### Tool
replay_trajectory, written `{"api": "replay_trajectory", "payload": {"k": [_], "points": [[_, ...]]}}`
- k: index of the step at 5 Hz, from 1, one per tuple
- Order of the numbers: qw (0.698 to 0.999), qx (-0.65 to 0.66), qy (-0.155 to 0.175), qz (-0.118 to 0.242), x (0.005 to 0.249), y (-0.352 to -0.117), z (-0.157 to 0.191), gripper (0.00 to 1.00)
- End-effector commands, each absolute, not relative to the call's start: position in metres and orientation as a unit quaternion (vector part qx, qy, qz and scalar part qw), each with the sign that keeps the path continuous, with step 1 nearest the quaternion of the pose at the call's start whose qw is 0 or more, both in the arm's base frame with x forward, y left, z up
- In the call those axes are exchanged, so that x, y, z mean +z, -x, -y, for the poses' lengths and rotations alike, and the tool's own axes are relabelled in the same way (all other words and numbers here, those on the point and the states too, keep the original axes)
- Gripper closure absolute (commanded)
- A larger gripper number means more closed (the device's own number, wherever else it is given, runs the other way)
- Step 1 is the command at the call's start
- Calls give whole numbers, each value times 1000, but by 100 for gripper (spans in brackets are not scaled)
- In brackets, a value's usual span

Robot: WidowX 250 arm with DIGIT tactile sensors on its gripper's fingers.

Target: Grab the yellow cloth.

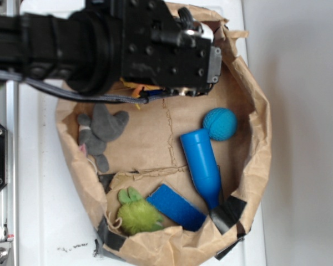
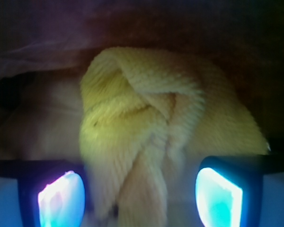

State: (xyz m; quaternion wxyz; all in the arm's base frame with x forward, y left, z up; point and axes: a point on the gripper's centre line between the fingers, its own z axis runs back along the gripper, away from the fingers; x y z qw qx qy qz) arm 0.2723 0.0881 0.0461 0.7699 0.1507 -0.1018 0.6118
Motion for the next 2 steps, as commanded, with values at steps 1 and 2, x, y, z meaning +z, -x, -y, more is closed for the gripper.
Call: {"api": "replay_trajectory", "payload": {"k": [1,2], "points": [[750,630,-155,128,43,-274,-113,0],[748,632,-157,132,41,-273,-113,82]]}}
